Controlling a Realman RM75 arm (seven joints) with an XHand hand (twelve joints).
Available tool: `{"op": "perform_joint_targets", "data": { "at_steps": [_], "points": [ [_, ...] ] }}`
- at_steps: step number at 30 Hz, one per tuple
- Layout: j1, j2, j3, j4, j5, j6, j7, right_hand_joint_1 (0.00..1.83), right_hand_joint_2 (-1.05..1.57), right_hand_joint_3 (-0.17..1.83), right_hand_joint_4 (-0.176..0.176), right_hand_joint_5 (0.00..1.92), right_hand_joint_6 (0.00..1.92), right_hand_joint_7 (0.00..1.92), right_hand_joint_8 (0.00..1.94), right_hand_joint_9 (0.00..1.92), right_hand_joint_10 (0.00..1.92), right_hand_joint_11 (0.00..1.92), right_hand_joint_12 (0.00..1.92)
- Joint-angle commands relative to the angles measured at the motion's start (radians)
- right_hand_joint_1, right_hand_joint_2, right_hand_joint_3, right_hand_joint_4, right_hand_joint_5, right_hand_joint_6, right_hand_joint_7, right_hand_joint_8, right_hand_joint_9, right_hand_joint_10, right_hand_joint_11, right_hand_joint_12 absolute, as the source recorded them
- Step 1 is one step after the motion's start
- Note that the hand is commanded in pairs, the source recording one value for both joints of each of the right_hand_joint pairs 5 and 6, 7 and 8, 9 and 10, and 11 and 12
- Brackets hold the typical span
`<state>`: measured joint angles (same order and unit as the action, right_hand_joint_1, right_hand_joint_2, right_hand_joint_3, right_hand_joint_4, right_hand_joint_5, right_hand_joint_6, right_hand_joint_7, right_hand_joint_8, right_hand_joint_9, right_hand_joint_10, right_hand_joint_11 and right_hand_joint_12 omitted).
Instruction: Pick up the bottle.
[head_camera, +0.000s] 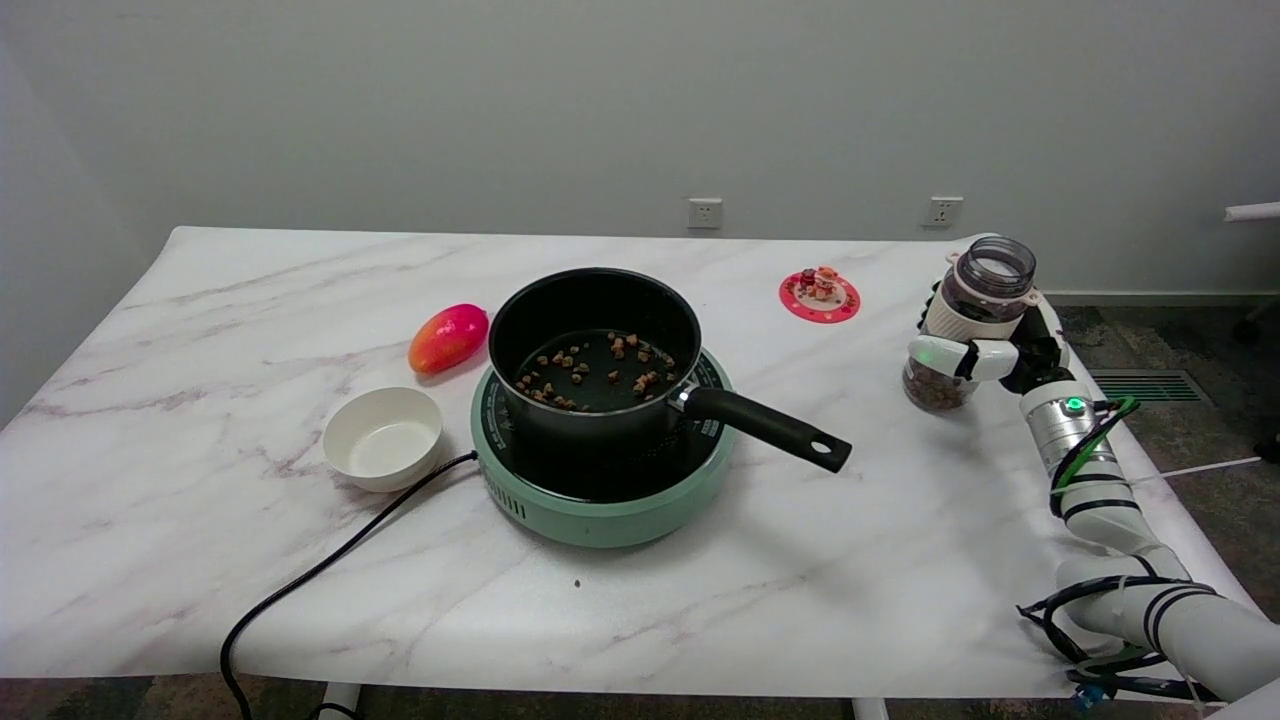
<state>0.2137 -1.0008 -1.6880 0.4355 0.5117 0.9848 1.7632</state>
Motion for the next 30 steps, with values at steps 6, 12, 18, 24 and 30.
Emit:
{"op": "perform_joint_targets", "data": {
  "at_steps": [6,12,18,24,30],
  "points": [
    [0.074,0.036,-0.011,0.129,-0.039,-0.026,0.003,1.49,0.94,0.54,0.000,1.84,1.84,1.77,1.77,1.31,1.31,1.16,1.16],
    [0.112,0.036,-0.020,0.228,-0.108,-0.107,0.003,1.49,1.02,0.52,0.000,1.90,1.90,1.81,1.81,1.33,1.33,1.18,1.18],
    [0.185,0.041,-0.073,0.265,-0.175,-0.153,0.003,1.49,1.04,0.51,0.000,1.92,1.92,1.83,1.83,1.34,1.34,1.19,1.19],
    [0.257,0.050,-0.123,0.294,-0.285,-0.207,0.036,1.50,1.01,0.53,0.000,1.91,1.91,1.83,1.83,1.33,1.33,1.18,1.18],
    [0.295,0.058,-0.122,0.377,-0.418,-0.272,0.036,1.50,1.00,0.54,0.000,1.90,1.90,1.83,1.83,1.33,1.33,1.17,1.17]
  ]
}}
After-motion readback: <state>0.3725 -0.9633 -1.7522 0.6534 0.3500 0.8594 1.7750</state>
